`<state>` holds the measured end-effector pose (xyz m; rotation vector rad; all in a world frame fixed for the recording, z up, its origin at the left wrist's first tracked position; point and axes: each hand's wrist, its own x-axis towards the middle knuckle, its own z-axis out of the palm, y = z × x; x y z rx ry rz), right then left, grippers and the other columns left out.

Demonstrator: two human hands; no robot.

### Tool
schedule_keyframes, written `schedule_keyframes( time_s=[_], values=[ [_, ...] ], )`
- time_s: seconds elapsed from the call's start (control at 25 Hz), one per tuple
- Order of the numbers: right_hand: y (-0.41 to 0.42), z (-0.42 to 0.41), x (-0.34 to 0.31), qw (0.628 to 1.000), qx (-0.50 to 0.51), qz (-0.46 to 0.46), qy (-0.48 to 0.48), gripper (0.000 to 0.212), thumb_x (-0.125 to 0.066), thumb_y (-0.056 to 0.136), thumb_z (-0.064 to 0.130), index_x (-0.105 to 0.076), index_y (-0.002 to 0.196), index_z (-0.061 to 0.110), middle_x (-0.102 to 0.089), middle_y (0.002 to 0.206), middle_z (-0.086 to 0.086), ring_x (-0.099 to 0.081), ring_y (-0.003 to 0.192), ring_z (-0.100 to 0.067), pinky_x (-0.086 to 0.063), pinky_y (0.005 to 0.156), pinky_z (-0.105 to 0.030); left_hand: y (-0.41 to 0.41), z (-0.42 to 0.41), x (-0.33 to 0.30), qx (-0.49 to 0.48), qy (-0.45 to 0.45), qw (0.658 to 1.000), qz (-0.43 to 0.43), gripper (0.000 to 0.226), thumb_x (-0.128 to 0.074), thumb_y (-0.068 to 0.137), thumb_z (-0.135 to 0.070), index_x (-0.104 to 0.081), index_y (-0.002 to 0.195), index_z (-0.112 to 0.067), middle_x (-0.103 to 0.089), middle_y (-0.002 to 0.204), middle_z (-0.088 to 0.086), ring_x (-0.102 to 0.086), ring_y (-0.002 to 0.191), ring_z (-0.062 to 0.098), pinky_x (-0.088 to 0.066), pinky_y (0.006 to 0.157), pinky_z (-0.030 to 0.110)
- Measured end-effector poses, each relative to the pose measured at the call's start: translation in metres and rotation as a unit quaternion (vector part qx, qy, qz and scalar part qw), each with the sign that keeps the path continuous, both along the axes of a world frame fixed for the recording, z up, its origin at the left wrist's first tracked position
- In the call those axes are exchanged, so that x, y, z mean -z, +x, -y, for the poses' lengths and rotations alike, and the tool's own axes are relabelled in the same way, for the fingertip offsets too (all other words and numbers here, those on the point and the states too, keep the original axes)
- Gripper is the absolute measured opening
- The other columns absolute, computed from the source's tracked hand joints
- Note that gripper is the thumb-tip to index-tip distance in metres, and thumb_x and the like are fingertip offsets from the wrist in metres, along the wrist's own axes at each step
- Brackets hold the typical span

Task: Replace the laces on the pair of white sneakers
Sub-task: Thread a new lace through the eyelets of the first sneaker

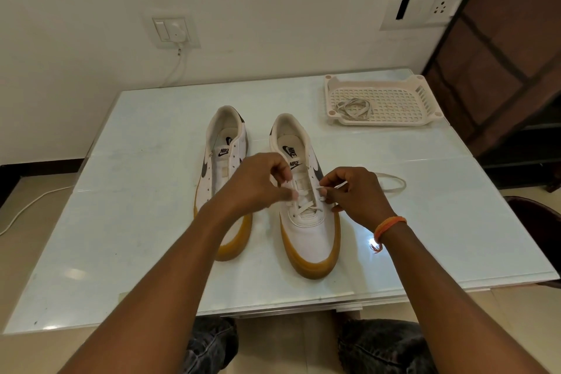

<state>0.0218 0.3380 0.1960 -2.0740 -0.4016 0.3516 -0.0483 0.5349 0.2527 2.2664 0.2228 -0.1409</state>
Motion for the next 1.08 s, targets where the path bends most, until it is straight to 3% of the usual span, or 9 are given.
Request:
schedule_keyframes(
  time_s=[0.04,0.12,0.2,0.32,0.44,0.6,0.88,0.96,1.08],
  values=[
    [0.000,0.000,0.000,1.000,0.000,-0.001,-0.001,0.010,-0.075,0.082,0.012,-0.071,0.092,0.010,-0.069,0.082,-0.004,-0.071,0.071,-0.020,-0.061,0.061,-0.031,0.002,-0.002,-0.001,-0.024,-0.006,0.999,0.021,0.012,-0.076,0.083,-0.017,-0.067,0.090,-0.021,-0.066,0.091,-0.005,-0.063,0.068,0.007,-0.053,0.053,0.020],
    [-0.001,0.000,-0.001,1.000,0.001,-0.002,-0.006,0.011,-0.075,0.082,0.012,-0.071,0.092,0.010,-0.069,0.083,-0.005,-0.070,0.071,-0.020,-0.061,0.063,-0.033,0.007,-0.001,-0.002,-0.023,0.068,0.995,0.063,0.008,-0.065,0.092,-0.021,-0.071,0.096,-0.023,-0.068,0.094,-0.008,-0.062,0.074,0.005,-0.055,0.063,0.025],
    [0.000,0.000,-0.001,1.000,0.001,-0.003,-0.007,0.012,-0.075,0.083,0.012,-0.071,0.093,0.009,-0.069,0.084,-0.006,-0.070,0.072,-0.021,-0.061,0.064,-0.033,0.008,0.006,0.000,0.041,0.159,0.985,0.062,0.014,-0.067,0.090,-0.034,-0.074,0.092,-0.022,-0.069,0.087,-0.009,-0.061,0.074,0.004,-0.054,0.071,0.030],
    [0.000,0.000,-0.002,1.000,0.002,-0.006,-0.009,0.012,-0.075,0.082,0.012,-0.071,0.094,0.009,-0.069,0.085,-0.006,-0.070,0.073,-0.021,-0.061,0.065,-0.033,0.008,0.018,0.005,0.055,0.216,0.974,0.026,0.028,-0.076,0.078,-0.046,-0.067,0.086,-0.021,-0.064,0.077,-0.008,-0.060,0.072,0.010,-0.051,0.067,0.030],
    [-0.001,-0.001,-0.002,1.000,0.003,0.000,-0.013,0.011,-0.075,0.083,0.012,-0.071,0.093,0.011,-0.069,0.085,-0.006,-0.070,0.073,-0.021,-0.061,0.065,-0.032,0.009,0.021,0.009,0.056,0.226,0.973,0.005,0.032,-0.082,0.072,-0.042,-0.061,0.083,-0.020,-0.061,0.075,-0.006,-0.059,0.070,0.012,-0.048,0.063,0.028],
    [-0.001,-0.001,-0.002,1.000,0.001,0.005,-0.016,0.011,-0.075,0.083,0.014,-0.071,0.092,0.011,-0.069,0.085,-0.006,-0.070,0.073,-0.020,-0.061,0.064,-0.032,0.008,0.021,0.009,0.062,0.192,0.979,-0.009,0.025,-0.083,0.072,-0.027,-0.067,0.090,-0.019,-0.063,0.079,-0.006,-0.062,0.074,0.013,-0.054,0.071,0.030],
    [-0.002,-0.001,-0.003,1.000,0.011,0.017,-0.013,0.007,-0.074,0.083,0.012,-0.070,0.088,0.012,-0.068,0.083,-0.005,-0.069,0.072,-0.020,-0.061,0.064,-0.030,0.007,0.034,0.009,0.065,0.358,0.917,0.161,0.022,-0.059,0.091,-0.018,-0.059,0.112,-0.014,-0.068,0.094,0.004,-0.063,0.075,0.021,-0.047,0.064,0.028],
    [-0.003,-0.003,-0.004,0.999,0.016,0.029,-0.015,0.006,-0.073,0.084,0.009,-0.069,0.086,0.013,-0.068,0.083,-0.005,-0.069,0.072,-0.020,-0.060,0.063,-0.029,0.006,0.034,0.011,0.107,0.349,0.921,0.134,0.020,-0.061,0.090,-0.018,-0.059,0.110,-0.013,-0.067,0.091,0.003,-0.063,0.074,0.020,-0.052,0.068,0.030],
    [-0.002,-0.001,-0.003,0.997,0.017,0.072,-0.027,0.010,-0.073,0.084,0.006,-0.069,0.086,0.015,-0.067,0.081,-0.001,-0.067,0.072,-0.015,-0.059,0.064,-0.027,0.004,0.025,0.004,0.139,0.144,0.979,0.036,0.019,-0.078,0.078,-0.022,-0.065,0.091,-0.016,-0.063,0.072,-0.005,-0.060,0.065,0.009,-0.052,0.063,0.024]
  ],
)
